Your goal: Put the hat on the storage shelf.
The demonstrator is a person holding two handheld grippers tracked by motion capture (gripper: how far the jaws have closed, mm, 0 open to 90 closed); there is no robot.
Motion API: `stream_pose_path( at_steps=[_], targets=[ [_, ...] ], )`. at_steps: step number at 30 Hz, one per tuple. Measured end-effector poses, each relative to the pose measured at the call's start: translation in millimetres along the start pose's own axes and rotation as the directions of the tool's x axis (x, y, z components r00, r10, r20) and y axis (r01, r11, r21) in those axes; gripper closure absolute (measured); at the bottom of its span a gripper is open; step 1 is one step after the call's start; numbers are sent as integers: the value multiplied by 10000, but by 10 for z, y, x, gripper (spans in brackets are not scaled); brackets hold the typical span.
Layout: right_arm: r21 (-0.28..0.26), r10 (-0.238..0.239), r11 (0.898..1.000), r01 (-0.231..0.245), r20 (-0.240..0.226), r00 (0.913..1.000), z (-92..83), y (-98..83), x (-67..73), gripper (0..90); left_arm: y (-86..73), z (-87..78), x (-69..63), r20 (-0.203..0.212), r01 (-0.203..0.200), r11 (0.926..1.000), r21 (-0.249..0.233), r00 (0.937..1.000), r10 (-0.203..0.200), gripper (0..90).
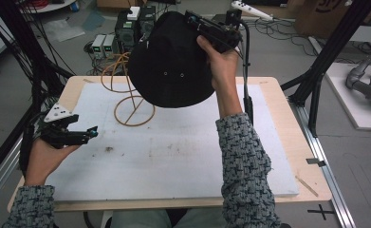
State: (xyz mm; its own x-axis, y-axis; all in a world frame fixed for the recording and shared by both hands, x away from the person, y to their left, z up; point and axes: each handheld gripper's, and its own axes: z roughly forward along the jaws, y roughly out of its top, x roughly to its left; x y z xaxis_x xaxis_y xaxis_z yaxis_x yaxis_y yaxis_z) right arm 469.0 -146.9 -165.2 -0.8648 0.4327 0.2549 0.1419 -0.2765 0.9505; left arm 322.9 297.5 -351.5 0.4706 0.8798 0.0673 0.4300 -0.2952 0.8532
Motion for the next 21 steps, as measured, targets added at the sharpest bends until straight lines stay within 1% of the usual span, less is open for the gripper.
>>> stream_pose_path(
  at_steps=[3, 4, 8, 14, 21],
  targets=[
    [-142, 173, 9997, -176, -194, 9997, 71, -24, -2, 893, -2, -8, 8, 4, -56, 10000, 51, 10000, 56, 184],
    [-150, 248, 9996, -251, -255, 9994, 97, -33, -2, 893, -3, -5, 6, -6, 5, 10000, 4, 10000, -5, 184],
    [-136, 261, 9996, -265, -333, 9991, 216, -73, 13, 892, -6, -8, 9, 16, -32, 10000, 33, 10000, 32, 184],
    [16, 380, 9993, -380, -503, 9980, 414, -170, 44, 892, -9, -14, 16, 18, -56, 10000, 76, 10000, 56, 184],
    [169, 634, 9979, -625, -585, 9963, 576, -296, 0, 891, -23, -21, 29, 0, -18, 10000, 64, 10000, 18, 184]
  ],
)
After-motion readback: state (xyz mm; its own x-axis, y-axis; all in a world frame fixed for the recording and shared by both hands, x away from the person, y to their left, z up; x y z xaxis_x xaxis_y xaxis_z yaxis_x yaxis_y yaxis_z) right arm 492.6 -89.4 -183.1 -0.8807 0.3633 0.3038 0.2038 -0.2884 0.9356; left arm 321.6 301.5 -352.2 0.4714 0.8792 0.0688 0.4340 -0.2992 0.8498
